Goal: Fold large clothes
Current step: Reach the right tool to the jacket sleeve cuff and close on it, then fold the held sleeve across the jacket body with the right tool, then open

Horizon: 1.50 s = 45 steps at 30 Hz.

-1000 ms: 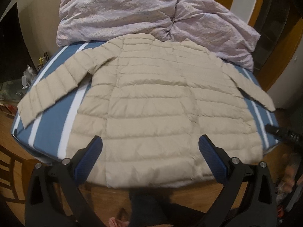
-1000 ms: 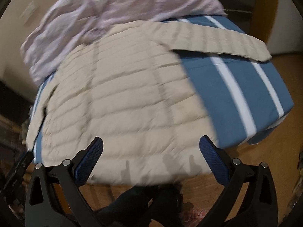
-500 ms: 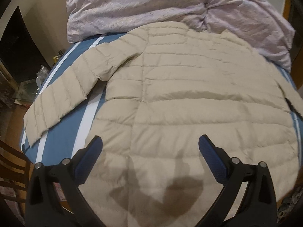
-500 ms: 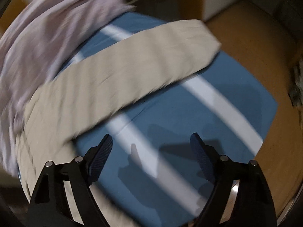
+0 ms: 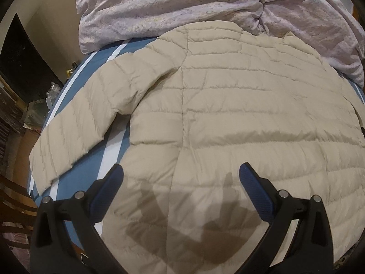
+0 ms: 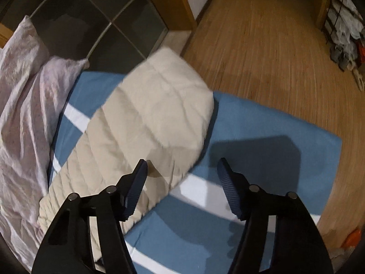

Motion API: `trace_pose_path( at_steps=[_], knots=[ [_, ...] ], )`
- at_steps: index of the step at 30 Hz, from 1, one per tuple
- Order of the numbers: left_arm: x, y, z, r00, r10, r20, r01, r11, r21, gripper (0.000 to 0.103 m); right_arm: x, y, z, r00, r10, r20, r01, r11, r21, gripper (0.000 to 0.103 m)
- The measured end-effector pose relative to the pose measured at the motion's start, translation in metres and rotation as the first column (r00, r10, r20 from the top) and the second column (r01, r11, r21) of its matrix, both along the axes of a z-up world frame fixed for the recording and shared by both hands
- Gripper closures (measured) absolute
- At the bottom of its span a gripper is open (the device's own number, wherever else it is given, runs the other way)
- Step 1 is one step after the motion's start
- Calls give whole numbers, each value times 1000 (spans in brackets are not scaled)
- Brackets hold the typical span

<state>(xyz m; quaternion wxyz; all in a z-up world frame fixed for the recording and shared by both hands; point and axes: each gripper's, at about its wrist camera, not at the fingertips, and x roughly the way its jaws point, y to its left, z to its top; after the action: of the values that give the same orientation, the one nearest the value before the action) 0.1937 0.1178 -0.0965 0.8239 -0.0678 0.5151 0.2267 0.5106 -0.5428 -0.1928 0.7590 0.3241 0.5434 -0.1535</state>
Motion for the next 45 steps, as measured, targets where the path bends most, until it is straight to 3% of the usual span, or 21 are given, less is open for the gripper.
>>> trace_pose_path(
  at_steps=[4,11,18,24,30,33,40,45],
  knots=[
    [7,4,-4,1000,-3,-12,3,1000,0,2,9,5,1,1000,20,2,-20,998,-61,47],
    [12,9,-10,1000,2,-27,-3,1000,-9,2,11,10,1,999,38,19,-36,995,-95,91],
    [8,19,-9,1000,26,-17,-26,1000,3,2,16,40,26,987,122,107,-102,980,-172,96],
    [4,28,-5,999,37,2,-37,999,24,2,26,111,61,932,288,218,-254,952,-174,97],
    [-2,40,-1,998,52,27,-52,999,9,2,22,218,84,825,488,284,-469,873,-137,98],
    [-5,46,1,997,62,40,-62,998,-6,2,10,278,88,754,585,300,-580,807,-115,98],
    [-13,61,2,993,90,71,-86,995,-48,2,-44,418,80,544,790,282,-809,583,-72,98],
    [-18,72,2,990,116,78,-111,992,-61,2,-78,479,63,446,862,243,-883,468,-38,98]
  ],
)
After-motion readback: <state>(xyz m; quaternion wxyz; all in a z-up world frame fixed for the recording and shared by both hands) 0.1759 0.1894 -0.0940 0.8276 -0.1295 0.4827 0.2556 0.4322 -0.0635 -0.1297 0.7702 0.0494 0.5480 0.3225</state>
